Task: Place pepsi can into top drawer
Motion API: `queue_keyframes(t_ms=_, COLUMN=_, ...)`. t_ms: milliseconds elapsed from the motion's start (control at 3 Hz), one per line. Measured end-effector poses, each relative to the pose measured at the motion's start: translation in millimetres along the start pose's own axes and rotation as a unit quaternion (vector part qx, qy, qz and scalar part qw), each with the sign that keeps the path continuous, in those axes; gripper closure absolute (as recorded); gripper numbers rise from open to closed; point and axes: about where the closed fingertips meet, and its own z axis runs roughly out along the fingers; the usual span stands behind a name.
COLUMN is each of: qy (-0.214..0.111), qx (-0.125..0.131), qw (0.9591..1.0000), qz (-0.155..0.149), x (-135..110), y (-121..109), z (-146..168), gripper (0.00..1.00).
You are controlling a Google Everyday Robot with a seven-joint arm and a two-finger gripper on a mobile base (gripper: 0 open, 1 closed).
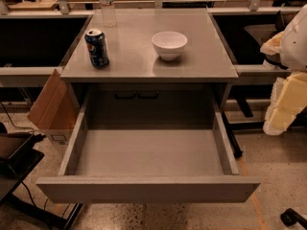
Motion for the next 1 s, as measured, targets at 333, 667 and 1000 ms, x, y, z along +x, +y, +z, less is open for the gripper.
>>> queue_keyframes(t_ms=333, qy=0.000, qx=0.000, qw=1.0000, qz=0.000, x=0, y=0, z=0, gripper=0.00)
queue_keyframes(t_ms=667, qy=-0.008, qx=-0.001, qw=0.9998, qz=0.016, x=-5, y=-6, z=5, gripper=0.00)
queue_keyframes(t_ms=1000, qy=-0.109, qx=0.004, qw=0.9934, qz=0.034, x=-51, y=-48, z=30, gripper=0.00)
